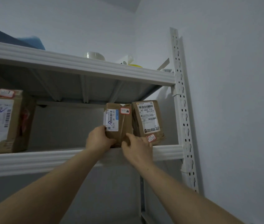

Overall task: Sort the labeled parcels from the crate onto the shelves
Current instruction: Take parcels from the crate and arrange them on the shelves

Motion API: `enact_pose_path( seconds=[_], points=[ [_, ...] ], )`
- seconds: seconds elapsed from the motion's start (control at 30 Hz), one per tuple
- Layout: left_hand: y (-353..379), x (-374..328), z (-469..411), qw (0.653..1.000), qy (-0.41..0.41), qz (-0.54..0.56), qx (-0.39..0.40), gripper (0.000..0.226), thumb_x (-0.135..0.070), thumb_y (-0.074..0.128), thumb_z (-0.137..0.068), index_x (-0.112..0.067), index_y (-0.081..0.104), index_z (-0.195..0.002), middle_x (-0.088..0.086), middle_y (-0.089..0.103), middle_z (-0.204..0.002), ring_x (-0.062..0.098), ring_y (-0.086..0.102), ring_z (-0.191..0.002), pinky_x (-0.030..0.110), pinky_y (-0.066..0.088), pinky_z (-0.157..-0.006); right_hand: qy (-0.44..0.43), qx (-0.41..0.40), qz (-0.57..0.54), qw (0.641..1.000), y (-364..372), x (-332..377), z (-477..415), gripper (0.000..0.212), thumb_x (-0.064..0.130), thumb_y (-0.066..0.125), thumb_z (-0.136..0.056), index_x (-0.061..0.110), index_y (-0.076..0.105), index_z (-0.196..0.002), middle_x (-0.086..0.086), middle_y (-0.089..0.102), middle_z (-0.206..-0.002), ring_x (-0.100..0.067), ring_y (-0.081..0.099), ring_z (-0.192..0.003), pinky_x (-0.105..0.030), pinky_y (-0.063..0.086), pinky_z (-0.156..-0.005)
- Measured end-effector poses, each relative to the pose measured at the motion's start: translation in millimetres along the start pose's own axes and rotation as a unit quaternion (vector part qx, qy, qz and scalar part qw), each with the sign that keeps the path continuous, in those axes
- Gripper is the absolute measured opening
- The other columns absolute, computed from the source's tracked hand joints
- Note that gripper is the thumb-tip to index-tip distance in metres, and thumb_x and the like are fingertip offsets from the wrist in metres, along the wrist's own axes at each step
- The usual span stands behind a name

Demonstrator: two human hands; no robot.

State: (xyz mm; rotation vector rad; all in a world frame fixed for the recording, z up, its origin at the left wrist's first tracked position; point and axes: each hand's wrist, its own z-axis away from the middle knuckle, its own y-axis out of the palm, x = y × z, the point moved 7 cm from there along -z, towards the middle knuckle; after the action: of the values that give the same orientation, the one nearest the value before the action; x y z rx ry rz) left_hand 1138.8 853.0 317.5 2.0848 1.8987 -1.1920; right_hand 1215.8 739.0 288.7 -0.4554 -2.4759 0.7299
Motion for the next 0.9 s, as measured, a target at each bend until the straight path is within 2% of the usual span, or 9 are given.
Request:
enact_pose_path(
  seconds=[0.1,0.37,0.6,0.73,0.8,0.87,0.9],
  points=[
    [4.4,-1.0,-0.6,1.000,-0.009,-0.019,0.008,0.037,-0.014,0.073,-0.076,-0.012,0.062,-0.111,0.006,0.066,-0.111,0.024,0.061,-0.104,0.029,0.046,-0.080,0.004,0.002,0.029,1.000,3.8,-2.4,0.3,0.046,0.040,0.035,-0.098,0.027,0.040,-0.141,-0.001,0.052,-0.137,-0.026,0.033,-0.131,-0.041,0.021,-0.106],
    [9.9,-5.4,-3.3,0.998,-0.025,-0.062,0.007,0.027,-0.017,0.068,-0.083,-0.011,0.066,-0.109,0.009,0.067,-0.106,0.026,0.061,-0.099,0.027,0.043,-0.073,0.022,-0.007,0.058,0.998,7.0,-5.2,0.6,0.039,0.043,0.028,-0.098,0.027,0.051,-0.126,-0.003,0.055,-0.131,-0.027,0.035,-0.125,-0.042,0.024,-0.098],
    [12.0,-6.3,-1.4,0.997,-0.033,-0.063,0.015,0.027,-0.019,0.067,-0.084,-0.010,0.066,-0.110,0.009,0.067,-0.107,0.026,0.062,-0.099,0.030,0.047,-0.075,0.043,0.004,0.040,0.998,4.9,-6.5,0.9,0.040,0.044,0.026,-0.098,0.024,0.056,-0.114,-0.007,0.057,-0.126,-0.029,0.035,-0.123,-0.043,0.024,-0.097],
    [9.8,-6.0,2.6,0.997,-0.039,-0.058,0.017,0.023,-0.021,0.068,-0.083,-0.007,0.065,-0.101,0.009,0.067,-0.101,0.027,0.062,-0.094,0.031,0.049,-0.075,0.043,0.003,0.031,0.999,1.1,-5.7,4.7,0.040,0.044,0.026,-0.099,0.026,0.056,-0.120,-0.005,0.055,-0.130,-0.029,0.034,-0.124,-0.042,0.024,-0.098],
    [4.5,-8.4,8.8,0.997,-0.039,-0.067,0.009,0.014,-0.018,0.066,-0.083,-0.009,0.059,-0.091,0.010,0.063,-0.098,0.026,0.058,-0.089,0.031,0.044,-0.070,0.038,-0.004,0.026,0.999,-2.0,-7.1,10.5,0.041,0.043,0.028,-0.099,0.028,0.051,-0.129,-0.003,0.051,-0.136,-0.027,0.032,-0.127,-0.042,0.024,-0.100],
    [-4.1,-13.7,17.2,0.996,-0.032,-0.077,-0.013,0.013,-0.014,0.063,-0.083,-0.010,0.051,-0.089,0.014,0.058,-0.102,0.027,0.052,-0.088,0.031,0.038,-0.069,0.042,-0.019,0.021,0.999,-7.5,-10.2,18.0,0.042,0.042,0.030,-0.099,0.028,0.046,-0.135,-0.002,0.045,-0.141,-0.025,0.030,-0.131,-0.041,0.023,-0.103],
    [-8.3,-17.3,22.6,0.996,-0.025,-0.078,-0.024,0.015,-0.012,0.061,-0.084,-0.009,0.052,-0.094,0.016,0.055,-0.109,0.029,0.052,-0.092,0.031,0.037,-0.070,0.049,-0.030,0.019,0.998,-11.3,-12.7,22.1,0.042,0.042,0.032,-0.099,0.028,0.045,-0.136,-0.002,0.044,-0.142,-0.024,0.030,-0.131,-0.040,0.022,-0.104]
  ],
)
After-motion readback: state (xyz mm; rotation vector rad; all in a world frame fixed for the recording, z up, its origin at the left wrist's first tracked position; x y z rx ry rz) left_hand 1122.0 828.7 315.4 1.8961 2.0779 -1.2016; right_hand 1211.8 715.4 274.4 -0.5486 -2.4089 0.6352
